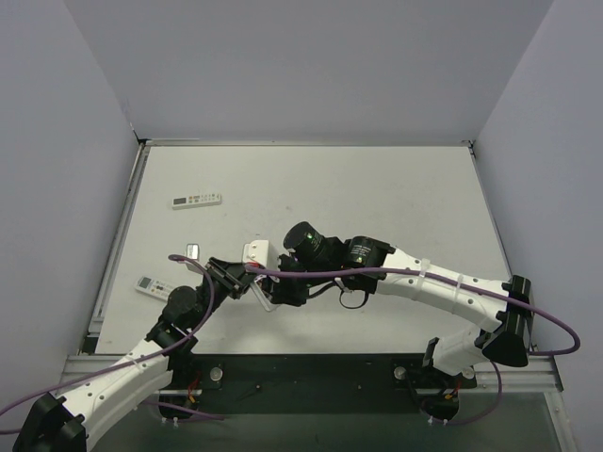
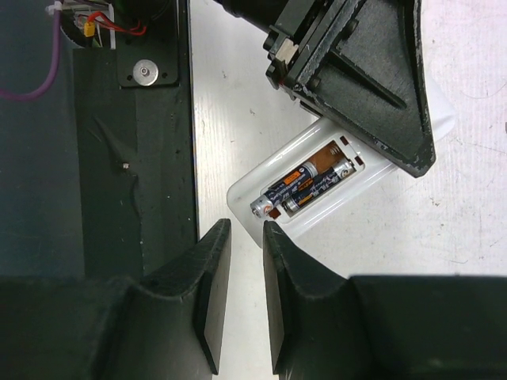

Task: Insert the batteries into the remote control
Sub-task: Load the battery into the remote control.

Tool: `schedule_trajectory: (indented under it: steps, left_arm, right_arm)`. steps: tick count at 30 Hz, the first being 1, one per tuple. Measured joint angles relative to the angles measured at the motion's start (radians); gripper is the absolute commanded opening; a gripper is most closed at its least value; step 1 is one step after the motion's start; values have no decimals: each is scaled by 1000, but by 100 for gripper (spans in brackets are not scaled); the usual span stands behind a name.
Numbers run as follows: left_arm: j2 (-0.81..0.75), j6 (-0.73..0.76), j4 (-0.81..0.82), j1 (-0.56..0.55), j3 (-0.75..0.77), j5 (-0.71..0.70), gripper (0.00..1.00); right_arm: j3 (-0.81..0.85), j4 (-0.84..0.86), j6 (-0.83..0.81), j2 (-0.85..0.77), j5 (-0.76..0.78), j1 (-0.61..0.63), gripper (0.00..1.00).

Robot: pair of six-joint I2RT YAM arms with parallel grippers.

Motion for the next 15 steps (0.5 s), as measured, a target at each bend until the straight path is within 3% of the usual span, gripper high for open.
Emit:
schedule_trajectory:
  steps: [15]
  left_arm:
    - [21, -17, 24, 0, 0, 21, 0]
  right_arm:
    - [-1, 12, -27, 31, 1, 0, 15]
